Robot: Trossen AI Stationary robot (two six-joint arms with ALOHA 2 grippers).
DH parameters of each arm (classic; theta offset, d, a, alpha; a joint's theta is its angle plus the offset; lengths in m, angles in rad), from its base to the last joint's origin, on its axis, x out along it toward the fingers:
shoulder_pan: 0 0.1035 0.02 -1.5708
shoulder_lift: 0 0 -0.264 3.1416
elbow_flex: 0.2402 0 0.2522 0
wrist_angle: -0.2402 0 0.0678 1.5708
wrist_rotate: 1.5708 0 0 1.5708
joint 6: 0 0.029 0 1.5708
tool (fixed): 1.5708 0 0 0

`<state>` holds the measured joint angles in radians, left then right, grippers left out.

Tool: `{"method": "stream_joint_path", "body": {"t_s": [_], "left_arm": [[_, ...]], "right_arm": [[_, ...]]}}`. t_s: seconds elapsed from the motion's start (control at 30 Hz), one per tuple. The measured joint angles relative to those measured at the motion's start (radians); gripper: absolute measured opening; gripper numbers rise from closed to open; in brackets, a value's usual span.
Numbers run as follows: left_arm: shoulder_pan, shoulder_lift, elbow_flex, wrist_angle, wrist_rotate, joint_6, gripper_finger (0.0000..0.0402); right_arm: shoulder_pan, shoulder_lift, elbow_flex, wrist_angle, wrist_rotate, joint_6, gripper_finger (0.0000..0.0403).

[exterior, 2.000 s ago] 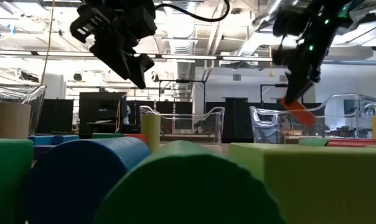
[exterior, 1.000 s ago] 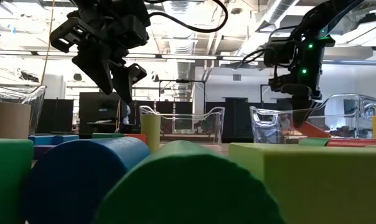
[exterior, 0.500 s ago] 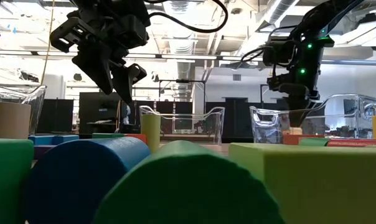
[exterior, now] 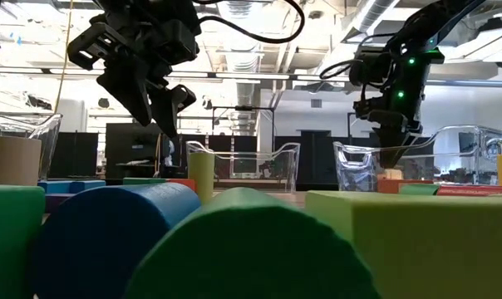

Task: Sort blocks by size
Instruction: Put the red arch block into the middle transparent bin

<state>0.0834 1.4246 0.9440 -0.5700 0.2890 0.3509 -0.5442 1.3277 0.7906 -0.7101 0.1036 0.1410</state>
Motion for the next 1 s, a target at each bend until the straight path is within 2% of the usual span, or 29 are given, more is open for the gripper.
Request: {"method": "stream_joint_path", "body": {"t_s": [0.23, 0.43, 0.7, 1.0], "left_arm": [[0.000, 0.000, 0.000, 0.005, 0.000, 0.003, 0.0210], [0.000, 0.000, 0.000, 0.009, 0.000, 0.004, 0.0210], [0.000, 0.000, 0.000, 0.015, 0.000, 0.011, 0.0210], [0.000, 0.000, 0.000, 0.032, 0.000, 0.010, 0.0210]], "right_arm": [[0.014, -0.049, 0.054, -0.003, 0.002, -0.016, 0.0210], [0.096, -0.139, 0.098, 0.000, 0.004, -0.056, 0.0210], [0.311, -0.217, 0.105, 0.007, 0.003, -0.110, 0.0210], [0.577, -0.113, 0.105, 0.015, -0.002, -0.189, 0.0210]]}}
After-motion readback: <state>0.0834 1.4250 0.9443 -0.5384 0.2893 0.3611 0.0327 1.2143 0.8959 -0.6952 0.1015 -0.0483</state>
